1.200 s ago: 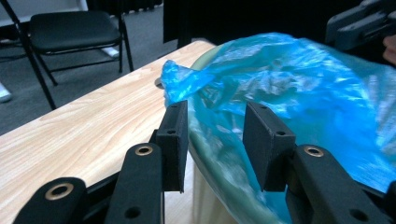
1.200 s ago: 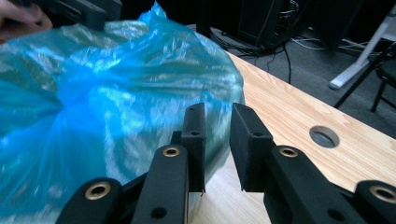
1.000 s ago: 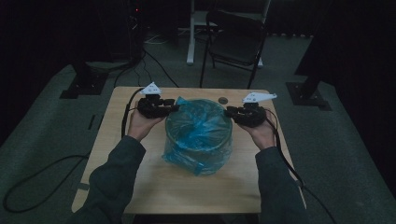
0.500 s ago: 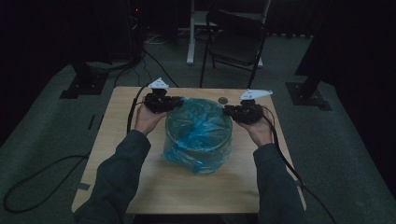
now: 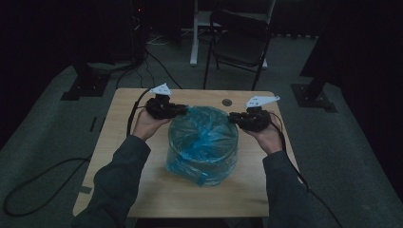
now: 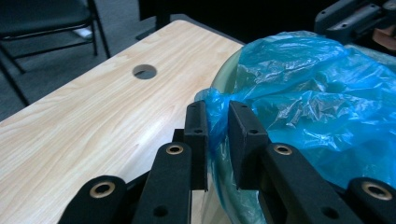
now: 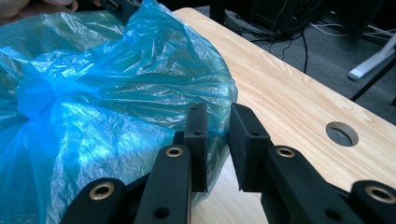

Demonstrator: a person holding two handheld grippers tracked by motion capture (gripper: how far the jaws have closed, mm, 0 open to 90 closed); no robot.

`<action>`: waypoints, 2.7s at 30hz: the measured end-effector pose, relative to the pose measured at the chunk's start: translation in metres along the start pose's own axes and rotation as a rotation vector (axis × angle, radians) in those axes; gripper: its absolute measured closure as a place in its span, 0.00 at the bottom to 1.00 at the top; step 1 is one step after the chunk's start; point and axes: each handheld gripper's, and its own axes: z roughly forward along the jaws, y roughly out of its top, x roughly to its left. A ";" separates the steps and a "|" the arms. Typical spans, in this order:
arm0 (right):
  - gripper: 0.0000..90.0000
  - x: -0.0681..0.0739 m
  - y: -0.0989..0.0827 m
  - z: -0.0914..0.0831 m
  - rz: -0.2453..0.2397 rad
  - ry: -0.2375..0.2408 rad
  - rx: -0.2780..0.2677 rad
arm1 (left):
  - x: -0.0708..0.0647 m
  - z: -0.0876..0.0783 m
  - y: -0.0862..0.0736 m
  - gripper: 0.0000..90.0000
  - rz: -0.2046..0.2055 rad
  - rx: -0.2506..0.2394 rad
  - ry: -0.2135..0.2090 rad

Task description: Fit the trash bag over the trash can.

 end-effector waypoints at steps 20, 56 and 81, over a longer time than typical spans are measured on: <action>1.00 -0.009 0.002 0.001 0.039 -0.031 -0.006 | 0.019 0.009 -0.007 0.99 -0.118 -0.043 0.044; 0.71 0.000 -0.032 -0.026 0.079 -0.120 -0.029 | 0.029 -0.029 -0.050 0.67 -0.252 -0.128 0.133; 0.69 0.016 -0.054 -0.033 0.074 -0.109 -0.025 | -0.038 -0.044 0.011 0.67 0.046 -0.119 -0.020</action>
